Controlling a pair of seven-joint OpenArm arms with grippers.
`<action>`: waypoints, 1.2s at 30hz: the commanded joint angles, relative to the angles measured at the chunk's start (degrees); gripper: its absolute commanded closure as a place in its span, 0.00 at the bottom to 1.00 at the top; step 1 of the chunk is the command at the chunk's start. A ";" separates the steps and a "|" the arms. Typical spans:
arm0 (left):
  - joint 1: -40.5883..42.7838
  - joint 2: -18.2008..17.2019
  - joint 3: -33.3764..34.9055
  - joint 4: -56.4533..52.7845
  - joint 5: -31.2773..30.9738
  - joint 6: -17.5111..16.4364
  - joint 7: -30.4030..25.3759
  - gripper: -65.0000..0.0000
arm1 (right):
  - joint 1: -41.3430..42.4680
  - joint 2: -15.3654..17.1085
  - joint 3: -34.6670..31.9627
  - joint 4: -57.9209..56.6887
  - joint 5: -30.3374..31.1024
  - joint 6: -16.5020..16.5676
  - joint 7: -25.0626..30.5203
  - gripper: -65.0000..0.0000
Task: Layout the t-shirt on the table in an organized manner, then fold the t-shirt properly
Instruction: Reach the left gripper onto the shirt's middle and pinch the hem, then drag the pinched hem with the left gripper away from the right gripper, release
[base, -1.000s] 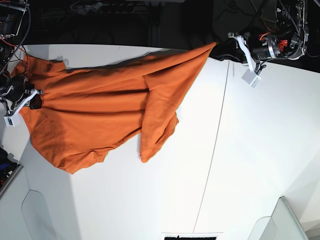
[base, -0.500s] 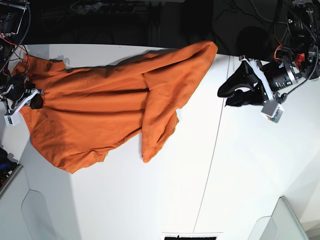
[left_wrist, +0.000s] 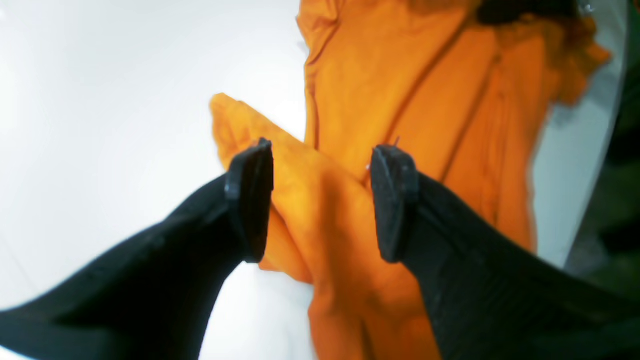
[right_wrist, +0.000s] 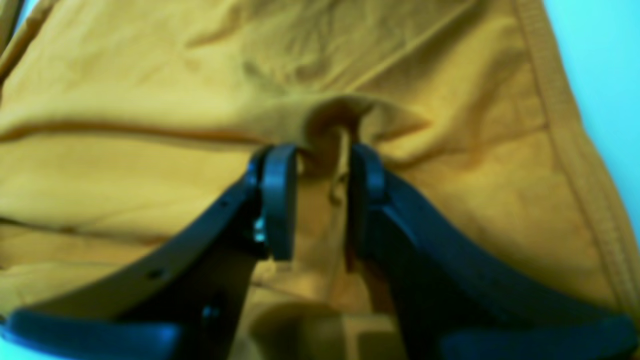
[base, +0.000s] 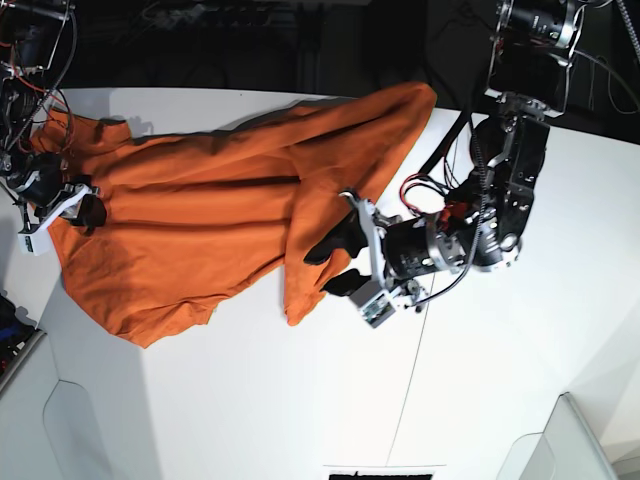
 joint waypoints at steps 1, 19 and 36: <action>-2.97 1.07 0.90 -1.99 0.20 -0.22 -2.12 0.48 | 0.44 0.11 0.02 0.42 -0.72 -0.17 -1.38 0.71; -14.93 9.40 5.88 -32.02 16.72 4.28 -14.14 0.49 | 0.44 -1.57 0.02 0.42 -1.57 -0.17 -1.73 0.71; -15.28 -3.10 5.86 -9.97 0.44 3.98 5.35 1.00 | 0.39 -0.26 0.04 0.42 -7.98 -0.79 -1.38 0.87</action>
